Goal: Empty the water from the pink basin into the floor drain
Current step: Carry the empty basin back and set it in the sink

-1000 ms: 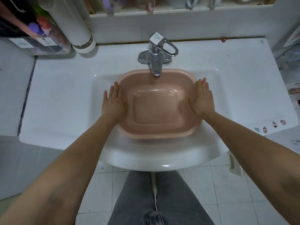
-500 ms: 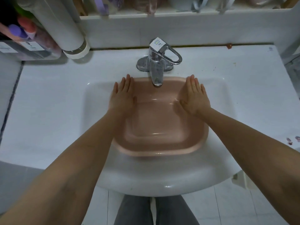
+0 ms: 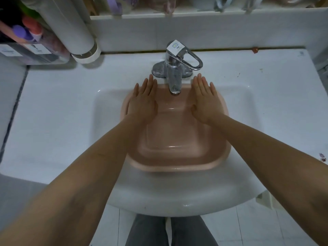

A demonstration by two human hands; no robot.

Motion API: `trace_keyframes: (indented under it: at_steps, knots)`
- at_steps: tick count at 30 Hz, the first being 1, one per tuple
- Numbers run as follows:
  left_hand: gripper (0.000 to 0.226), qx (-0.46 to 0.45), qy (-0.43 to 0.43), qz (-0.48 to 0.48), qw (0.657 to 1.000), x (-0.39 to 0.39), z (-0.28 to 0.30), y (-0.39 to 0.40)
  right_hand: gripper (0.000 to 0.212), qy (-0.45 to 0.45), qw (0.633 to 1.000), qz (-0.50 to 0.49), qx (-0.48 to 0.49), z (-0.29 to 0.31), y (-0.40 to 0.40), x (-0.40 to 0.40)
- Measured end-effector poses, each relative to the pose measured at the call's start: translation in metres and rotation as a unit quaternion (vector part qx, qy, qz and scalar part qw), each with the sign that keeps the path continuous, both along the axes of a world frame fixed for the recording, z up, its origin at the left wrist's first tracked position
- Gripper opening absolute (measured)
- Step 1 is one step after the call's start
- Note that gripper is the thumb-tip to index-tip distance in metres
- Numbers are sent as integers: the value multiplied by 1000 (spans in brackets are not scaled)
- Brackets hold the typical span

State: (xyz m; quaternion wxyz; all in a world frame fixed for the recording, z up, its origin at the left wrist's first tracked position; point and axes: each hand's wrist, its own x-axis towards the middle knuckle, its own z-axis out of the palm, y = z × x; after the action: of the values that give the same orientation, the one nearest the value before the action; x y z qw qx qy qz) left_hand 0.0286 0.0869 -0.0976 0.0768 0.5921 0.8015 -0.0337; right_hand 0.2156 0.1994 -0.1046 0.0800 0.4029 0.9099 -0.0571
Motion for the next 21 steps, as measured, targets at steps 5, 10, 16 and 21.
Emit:
trace_keyframes:
  at_steps: [5, 10, 16, 21]
  knots:
    - [68, -46, -16, -12, 999, 1, 0, 10, 91, -40, 998, 28, -31, 3, 3, -1]
    - [67, -32, -15, -17, 999, 3, -2, 11, 90, -14, 999, 30, -34, 1, -2, -6]
    - [70, -63, -32, -31, 997, -8, 10, 13, 88, -23, 998, 42, -48, 12, 9, -2]
    - [69, 14, -71, 67, 995, -4, 14, -41, 81, 103, 989, -92, -53, 17, -17, 31]
